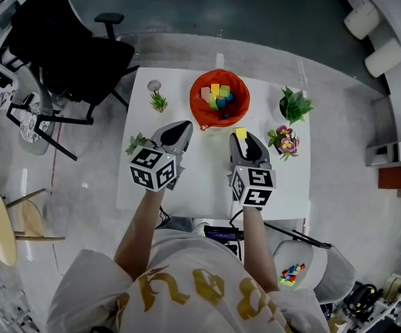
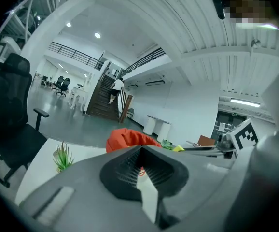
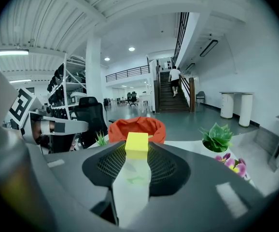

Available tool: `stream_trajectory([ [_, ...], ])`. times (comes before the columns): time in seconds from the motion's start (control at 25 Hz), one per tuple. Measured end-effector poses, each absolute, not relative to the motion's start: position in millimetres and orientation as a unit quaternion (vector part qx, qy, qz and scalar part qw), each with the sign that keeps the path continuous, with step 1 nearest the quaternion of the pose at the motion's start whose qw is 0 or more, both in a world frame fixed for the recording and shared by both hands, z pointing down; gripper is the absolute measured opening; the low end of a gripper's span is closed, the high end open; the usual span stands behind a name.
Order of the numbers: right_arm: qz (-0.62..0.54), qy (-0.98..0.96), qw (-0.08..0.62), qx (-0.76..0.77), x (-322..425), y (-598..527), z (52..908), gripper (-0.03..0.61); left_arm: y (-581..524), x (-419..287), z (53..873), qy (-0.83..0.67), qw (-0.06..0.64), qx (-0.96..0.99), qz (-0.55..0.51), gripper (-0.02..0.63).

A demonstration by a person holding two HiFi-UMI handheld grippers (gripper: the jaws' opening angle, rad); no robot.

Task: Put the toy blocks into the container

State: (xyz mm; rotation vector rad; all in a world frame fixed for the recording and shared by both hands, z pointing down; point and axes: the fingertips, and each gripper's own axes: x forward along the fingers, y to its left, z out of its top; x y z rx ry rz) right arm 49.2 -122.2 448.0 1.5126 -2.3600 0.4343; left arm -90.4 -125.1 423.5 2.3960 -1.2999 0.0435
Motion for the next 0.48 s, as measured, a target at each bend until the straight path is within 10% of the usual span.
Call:
stream_trajectory([
  [0.48,0.145,-0.823,0.141,0.530,44,-148,438,0.170,-151,-89,423,-0.462,0.209,0.862,0.012,0.000],
])
